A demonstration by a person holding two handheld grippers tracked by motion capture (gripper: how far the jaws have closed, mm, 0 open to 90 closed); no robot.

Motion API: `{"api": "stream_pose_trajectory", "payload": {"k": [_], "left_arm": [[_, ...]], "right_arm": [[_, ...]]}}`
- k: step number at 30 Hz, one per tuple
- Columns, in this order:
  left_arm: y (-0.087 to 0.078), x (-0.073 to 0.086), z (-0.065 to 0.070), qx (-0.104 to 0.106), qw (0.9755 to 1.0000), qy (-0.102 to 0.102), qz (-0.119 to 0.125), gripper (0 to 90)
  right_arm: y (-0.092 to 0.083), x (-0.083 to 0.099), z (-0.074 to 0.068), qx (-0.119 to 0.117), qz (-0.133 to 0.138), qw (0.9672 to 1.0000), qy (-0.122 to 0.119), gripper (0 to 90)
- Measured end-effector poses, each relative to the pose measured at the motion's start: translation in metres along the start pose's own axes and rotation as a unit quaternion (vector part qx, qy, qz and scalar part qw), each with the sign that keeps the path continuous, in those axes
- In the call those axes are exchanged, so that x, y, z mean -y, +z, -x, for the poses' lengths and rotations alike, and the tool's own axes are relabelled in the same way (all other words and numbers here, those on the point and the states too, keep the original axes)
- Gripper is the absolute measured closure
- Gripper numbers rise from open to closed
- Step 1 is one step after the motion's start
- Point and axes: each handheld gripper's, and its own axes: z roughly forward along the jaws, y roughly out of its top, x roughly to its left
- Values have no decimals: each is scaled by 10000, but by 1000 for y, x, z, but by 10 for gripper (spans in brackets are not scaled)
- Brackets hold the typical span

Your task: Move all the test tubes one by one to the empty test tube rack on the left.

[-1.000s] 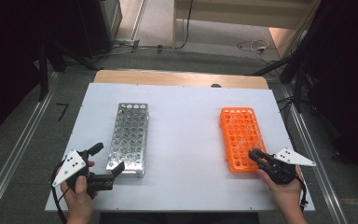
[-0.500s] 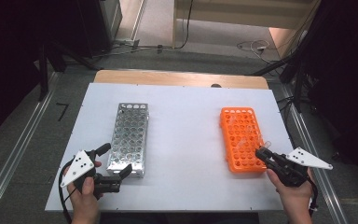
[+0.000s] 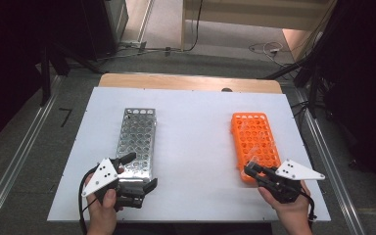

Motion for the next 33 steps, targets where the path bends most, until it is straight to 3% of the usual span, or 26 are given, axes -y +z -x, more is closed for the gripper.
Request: {"api": "stream_pose_trajectory", "payload": {"k": [9,13,17,22,27,33], "left_arm": [[18,-7,22,306,9994,31,-135,0],[24,-8,29,342,9992,17,-181,0],[33,-10,43,324,9993,5,-190,83],[42,-11,57,451,9986,91,-252,177],[49,-10,63,675,9972,-83,-306,269],[56,-8,69,785,9961,-109,-395,356]], "right_arm": [[24,-7,-32,-481,-155,9985,-190,742],[32,-8,-41,-610,-210,9976,-250,742],[41,-8,-53,-784,-279,9959,-343,742],[49,-9,-63,-947,-315,9942,-397,742],[56,-9,-72,-1059,-359,9925,-489,742],[60,-9,-79,-1148,-401,9911,-549,742]]}}
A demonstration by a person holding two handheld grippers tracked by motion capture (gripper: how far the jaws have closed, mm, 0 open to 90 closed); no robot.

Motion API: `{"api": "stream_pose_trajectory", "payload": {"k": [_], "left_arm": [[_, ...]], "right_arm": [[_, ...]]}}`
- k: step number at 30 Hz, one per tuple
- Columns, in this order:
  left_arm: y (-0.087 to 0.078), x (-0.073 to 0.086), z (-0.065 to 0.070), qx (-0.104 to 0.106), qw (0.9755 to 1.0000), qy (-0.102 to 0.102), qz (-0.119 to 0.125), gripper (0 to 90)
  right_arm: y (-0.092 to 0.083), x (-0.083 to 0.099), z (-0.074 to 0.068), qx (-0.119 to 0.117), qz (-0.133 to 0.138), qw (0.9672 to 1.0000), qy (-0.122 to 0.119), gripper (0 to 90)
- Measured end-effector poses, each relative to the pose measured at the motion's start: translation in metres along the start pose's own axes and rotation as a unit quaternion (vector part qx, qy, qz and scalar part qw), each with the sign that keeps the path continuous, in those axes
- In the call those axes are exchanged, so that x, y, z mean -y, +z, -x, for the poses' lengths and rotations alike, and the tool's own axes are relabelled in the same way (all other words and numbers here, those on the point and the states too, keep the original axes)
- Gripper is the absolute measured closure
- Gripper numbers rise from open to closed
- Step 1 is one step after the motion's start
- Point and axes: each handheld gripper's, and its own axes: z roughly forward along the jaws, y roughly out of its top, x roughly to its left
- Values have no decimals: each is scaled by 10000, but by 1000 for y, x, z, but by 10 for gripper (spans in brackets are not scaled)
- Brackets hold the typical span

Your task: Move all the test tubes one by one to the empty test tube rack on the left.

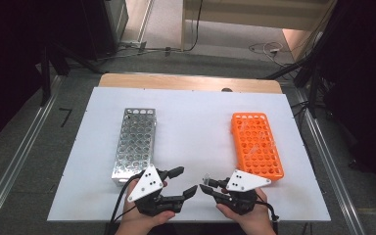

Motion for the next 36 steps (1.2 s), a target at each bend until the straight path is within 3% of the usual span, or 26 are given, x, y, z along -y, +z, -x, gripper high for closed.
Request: {"api": "stream_pose_trajectory", "payload": {"k": [10,20,36], "left_arm": [[9,2,8,126,9999,88,-66,545],[11,3,12,190,9995,193,-129,689],[11,3,11,110,9996,245,-113,755]], "right_arm": [[13,-2,-17,-214,-117,9993,-269,742],[14,-3,-20,-284,-86,9990,-321,742],[13,-3,-20,-325,-70,9990,-296,742]]}}
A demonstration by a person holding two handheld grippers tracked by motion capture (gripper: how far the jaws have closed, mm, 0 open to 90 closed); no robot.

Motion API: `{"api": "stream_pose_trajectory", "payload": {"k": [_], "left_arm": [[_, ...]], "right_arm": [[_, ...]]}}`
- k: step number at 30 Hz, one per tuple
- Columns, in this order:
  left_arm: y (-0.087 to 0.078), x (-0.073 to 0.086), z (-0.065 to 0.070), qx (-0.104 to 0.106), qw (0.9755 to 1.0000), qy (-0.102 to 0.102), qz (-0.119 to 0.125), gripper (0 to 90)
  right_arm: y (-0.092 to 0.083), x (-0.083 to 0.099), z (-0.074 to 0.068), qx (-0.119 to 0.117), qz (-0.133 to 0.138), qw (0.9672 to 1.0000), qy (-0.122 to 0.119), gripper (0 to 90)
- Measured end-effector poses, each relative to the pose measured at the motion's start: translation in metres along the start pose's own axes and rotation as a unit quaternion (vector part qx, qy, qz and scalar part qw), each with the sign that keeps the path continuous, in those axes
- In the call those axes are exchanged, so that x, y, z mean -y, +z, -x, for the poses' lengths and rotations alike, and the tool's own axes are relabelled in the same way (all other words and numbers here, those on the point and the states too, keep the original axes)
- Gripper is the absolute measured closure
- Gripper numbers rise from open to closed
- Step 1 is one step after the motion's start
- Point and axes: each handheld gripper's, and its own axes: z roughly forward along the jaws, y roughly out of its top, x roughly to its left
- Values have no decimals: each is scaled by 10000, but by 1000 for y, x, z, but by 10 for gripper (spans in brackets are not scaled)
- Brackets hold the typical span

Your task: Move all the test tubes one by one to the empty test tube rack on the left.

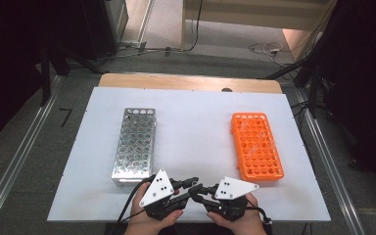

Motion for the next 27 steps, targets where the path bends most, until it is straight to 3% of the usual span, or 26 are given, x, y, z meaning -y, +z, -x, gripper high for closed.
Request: {"api": "stream_pose_trajectory", "payload": {"k": [6,10,11,12,13,17,27], "left_arm": [[-1,-1,-1,-41,10000,5,12,758],[-6,-3,-6,-129,9998,-81,85,758],[-7,-4,-7,-165,9998,-109,102,758],[-9,-4,-9,-201,9997,-119,112,758],[-9,-5,-10,-227,9996,-120,132,758],[-16,-10,-16,-368,9991,-93,195,758],[-34,-27,-46,-912,9951,-158,343,759]], "right_arm": [[0,1,1,-45,52,10000,65,706],[-2,1,2,55,136,9999,85,549],[-2,1,2,55,136,9999,85,549],[-6,0,4,105,232,9995,160,465],[-6,0,4,105,232,9995,160,465],[-16,2,13,260,378,9984,339,303],[-36,7,28,592,477,9960,478,99]]}}
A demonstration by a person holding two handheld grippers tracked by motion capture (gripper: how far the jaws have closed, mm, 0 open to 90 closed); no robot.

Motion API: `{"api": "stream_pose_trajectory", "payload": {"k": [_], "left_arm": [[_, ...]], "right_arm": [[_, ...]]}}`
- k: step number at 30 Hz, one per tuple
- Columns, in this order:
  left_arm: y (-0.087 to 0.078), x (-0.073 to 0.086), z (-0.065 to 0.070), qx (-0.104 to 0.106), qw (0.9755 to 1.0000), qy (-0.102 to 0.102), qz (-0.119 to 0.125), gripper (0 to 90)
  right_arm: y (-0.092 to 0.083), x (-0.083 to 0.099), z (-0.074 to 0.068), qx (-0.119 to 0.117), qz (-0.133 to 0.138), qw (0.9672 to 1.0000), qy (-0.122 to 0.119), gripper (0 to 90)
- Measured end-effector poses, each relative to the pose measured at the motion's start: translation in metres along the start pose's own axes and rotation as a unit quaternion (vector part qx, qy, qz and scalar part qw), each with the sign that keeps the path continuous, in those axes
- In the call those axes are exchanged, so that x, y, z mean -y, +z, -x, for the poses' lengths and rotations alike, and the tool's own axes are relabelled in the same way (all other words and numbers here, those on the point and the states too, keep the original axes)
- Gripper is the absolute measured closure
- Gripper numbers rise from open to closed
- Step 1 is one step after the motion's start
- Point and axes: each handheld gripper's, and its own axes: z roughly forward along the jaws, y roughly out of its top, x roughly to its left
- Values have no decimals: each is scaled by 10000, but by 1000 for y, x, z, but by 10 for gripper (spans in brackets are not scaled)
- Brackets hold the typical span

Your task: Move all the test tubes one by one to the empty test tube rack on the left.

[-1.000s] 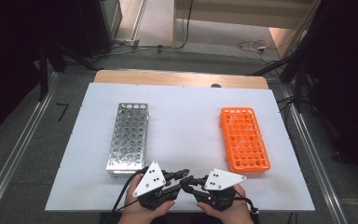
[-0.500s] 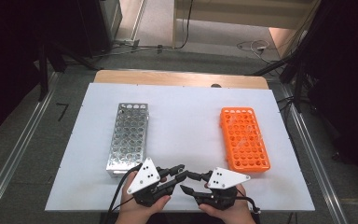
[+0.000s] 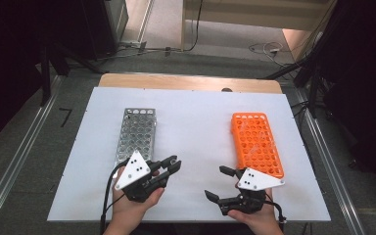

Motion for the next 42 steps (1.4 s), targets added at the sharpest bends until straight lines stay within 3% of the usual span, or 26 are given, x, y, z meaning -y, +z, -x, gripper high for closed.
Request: {"api": "stream_pose_trajectory", "payload": {"k": [5,14,28,40,42], "left_arm": [[-1,-12,-19,-265,9995,-84,115,759],[3,-31,-53,-707,9968,-206,296,760],[25,-52,-103,-1264,9913,-195,307,760],[47,-56,-130,-1639,9861,-156,237,760],[51,-57,-135,-1663,9854,-240,254,760]], "right_arm": [[-8,3,7,12,-6,10000,27,0],[-19,7,14,134,52,9999,32,0],[-21,9,19,215,65,9997,86,0],[-24,10,22,250,71,9996,110,0],[-24,10,22,248,76,9996,114,0]]}}
